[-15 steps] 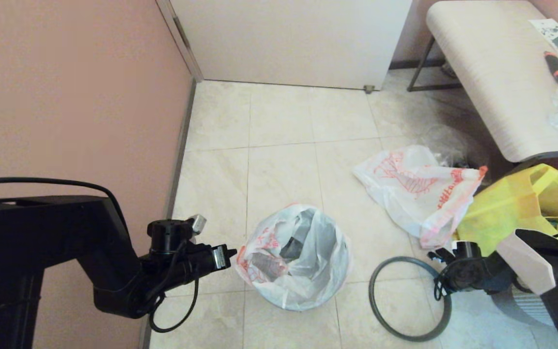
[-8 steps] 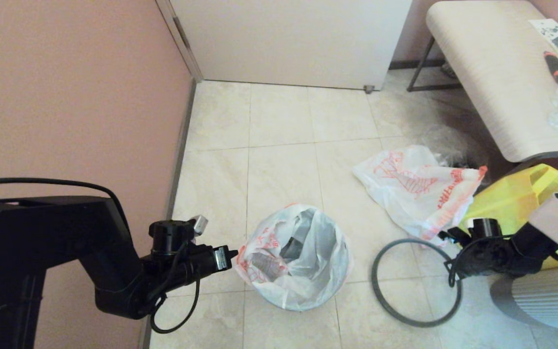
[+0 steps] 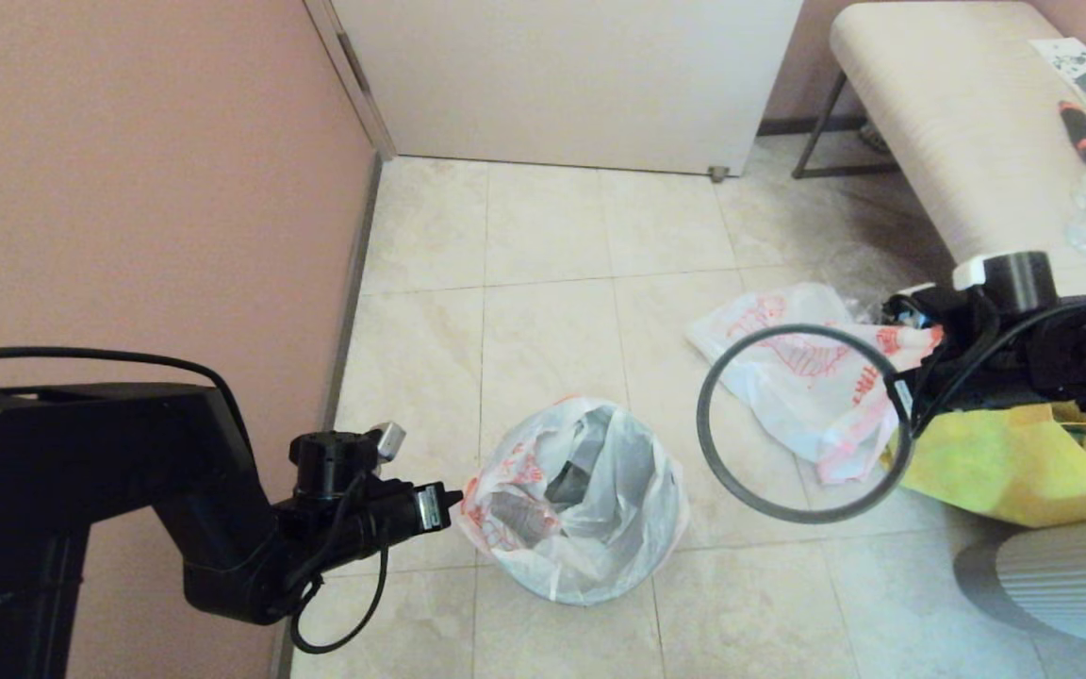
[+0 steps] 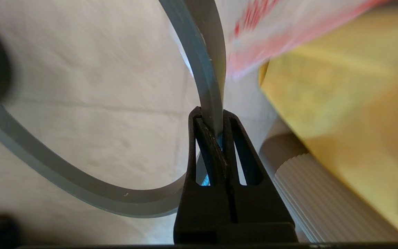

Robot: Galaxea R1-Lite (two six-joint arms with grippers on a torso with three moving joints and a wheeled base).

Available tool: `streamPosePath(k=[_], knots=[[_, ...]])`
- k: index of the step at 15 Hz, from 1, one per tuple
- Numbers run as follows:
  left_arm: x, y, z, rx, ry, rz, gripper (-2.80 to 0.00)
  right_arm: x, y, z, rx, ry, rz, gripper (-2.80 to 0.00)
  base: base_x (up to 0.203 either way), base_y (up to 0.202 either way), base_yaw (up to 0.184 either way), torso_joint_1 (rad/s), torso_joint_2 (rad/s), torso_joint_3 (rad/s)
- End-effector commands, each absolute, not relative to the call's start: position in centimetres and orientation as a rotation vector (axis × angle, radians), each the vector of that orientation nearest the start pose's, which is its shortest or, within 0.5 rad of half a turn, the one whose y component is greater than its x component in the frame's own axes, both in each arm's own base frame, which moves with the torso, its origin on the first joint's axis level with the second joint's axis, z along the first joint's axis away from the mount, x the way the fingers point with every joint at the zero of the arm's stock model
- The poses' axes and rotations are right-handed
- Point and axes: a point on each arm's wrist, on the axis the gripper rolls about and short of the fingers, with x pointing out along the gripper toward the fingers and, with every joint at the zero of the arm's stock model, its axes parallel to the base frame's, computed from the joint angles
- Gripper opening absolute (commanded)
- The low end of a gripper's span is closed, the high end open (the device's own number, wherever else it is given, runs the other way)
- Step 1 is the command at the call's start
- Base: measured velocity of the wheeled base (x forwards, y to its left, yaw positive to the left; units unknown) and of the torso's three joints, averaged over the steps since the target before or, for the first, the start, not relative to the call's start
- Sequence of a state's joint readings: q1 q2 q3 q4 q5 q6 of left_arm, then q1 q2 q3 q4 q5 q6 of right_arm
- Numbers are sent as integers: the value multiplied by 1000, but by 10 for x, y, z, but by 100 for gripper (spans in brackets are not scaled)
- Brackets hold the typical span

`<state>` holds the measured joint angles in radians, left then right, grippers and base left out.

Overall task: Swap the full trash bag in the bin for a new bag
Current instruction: Place the trash can ring on the trash can

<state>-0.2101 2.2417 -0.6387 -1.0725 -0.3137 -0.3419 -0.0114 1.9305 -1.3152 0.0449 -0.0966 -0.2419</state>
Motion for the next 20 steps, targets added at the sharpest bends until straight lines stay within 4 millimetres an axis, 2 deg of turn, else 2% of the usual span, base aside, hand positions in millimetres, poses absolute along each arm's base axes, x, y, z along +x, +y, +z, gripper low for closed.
streamPosePath(k=[1,3,4,6,7,9,11,14,15,16,18,20], knots=[[335,-79,7,-356,613,-419,-280,338,11,250,-247,519,-11,-280,0,0,0,0,0,0],[335,-79,7,-356,613,-420,-280,318,26,281,-197,484,15,-280,0,0,0,0,0,0],[335,-79,8,-356,612,-420,-280,310,35,291,-143,490,34,-280,0,0,0,0,0,0],[335,-79,8,-357,611,-420,-280,304,51,301,-48,522,70,-280,0,0,0,0,0,0],[335,-79,8,-357,611,-420,-280,308,58,297,-4,558,95,-280,0,0,0,0,0,0],[334,-79,8,-357,611,-420,-280,323,70,275,34,664,136,-280,0,0,0,0,0,0],[336,-76,10,-364,586,-415,-280,343,90,239,32,796,168,-280,0,0,0,0,0,0],[347,-57,20,-446,510,-347,-280,370,132,177,5,964,246,-280,0,0,0,0,0,0],[349,-56,21,-455,502,-344,-280,380,149,158,10,1007,269,-280,0,0,0,0,0,0],[350,-57,21,-456,501,-345,-280,387,166,146,28,1029,298,-280,0,0,0,0,0,0],[349,-57,22,-456,501,-348,-280,392,190,136,72,1069,405,-280,0,0,0,0,0,0],[348,-61,21,-452,508,-357,-280,397,195,129,84,1079,429,-280,0,0,0,0,0,0]])
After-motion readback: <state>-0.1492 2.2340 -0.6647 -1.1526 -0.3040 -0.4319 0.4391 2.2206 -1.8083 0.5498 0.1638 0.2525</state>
